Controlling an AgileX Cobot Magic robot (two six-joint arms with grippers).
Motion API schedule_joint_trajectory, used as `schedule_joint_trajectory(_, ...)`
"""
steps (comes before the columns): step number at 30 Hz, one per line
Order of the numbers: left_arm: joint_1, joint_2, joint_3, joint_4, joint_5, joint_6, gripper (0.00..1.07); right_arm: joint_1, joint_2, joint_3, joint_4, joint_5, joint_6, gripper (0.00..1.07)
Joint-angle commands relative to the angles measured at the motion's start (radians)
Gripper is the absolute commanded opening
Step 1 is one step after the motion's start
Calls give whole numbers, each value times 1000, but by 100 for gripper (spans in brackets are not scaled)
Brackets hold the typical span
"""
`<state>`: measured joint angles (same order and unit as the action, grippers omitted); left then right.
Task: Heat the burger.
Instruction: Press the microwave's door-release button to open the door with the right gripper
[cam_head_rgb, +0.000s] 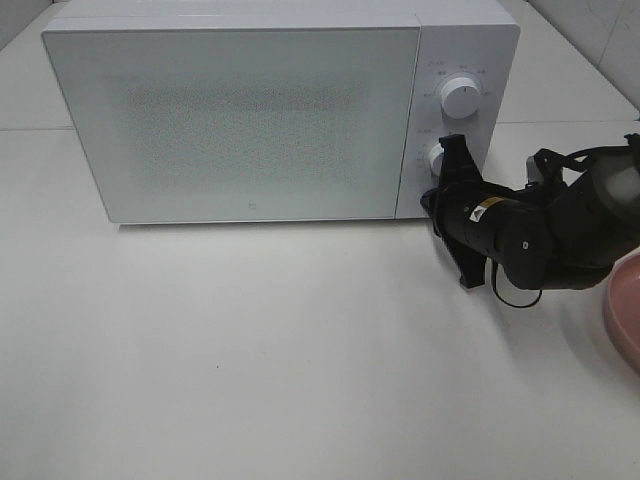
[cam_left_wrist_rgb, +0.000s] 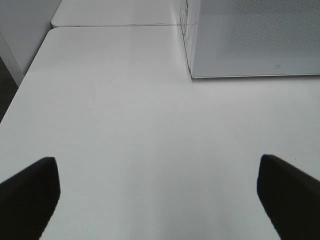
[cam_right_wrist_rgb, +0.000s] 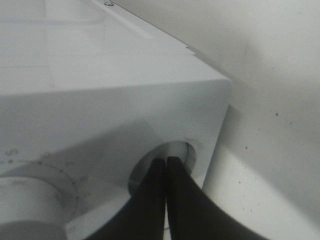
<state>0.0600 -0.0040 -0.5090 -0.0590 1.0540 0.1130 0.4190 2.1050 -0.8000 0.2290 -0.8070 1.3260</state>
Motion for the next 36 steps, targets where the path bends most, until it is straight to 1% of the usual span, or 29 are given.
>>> schedule_joint_trajectory(1, -6, -18, 3, -4, -8, 1, 105, -22, -10, -59, 11, -129, -19, 0)
schedule_joint_trajectory(8, -6, -18, 3, -4, -8, 1, 105, -34, -14, -60, 23, -142, -16, 0)
schedule_joint_trajectory(10, -6, -18, 3, -4, -8, 1, 105, -34, -11, -93, 35, -125, -22, 0)
schedule_joint_trajectory(11, -6, -18, 3, -4, -8, 1, 105, -34, -7, -130, 34, -110, -24, 0)
schedule_joint_trajectory(12, -6, -18, 3, -4, -8, 1, 105, -34, -7, -130, 34, -110, -24, 0)
schedule_joint_trajectory(14, -6, -18, 3, -4, -8, 1, 105, -47, -2, -165, 29, -110, -26, 0)
schedule_joint_trajectory(16, -6, -18, 3, -4, -8, 1, 105, -49, -2, -165, 26, -110, -26, 0)
schedule_joint_trajectory(20, -6, -18, 3, -4, -8, 1, 105, -56, -2, -154, 25, -108, -21, 0)
schedule_joint_trajectory(28, -6, -18, 3, -4, -8, 1, 105, -55, -37, -87, 24, -73, -1, 0)
schedule_joint_trajectory(32, -6, -18, 3, -4, -8, 1, 105, -55, -37, -77, 13, -58, 9, 0)
schedule_joint_trajectory(36, -6, -18, 3, -4, -8, 1, 105, -55, -37, -39, 12, -55, 26, 0)
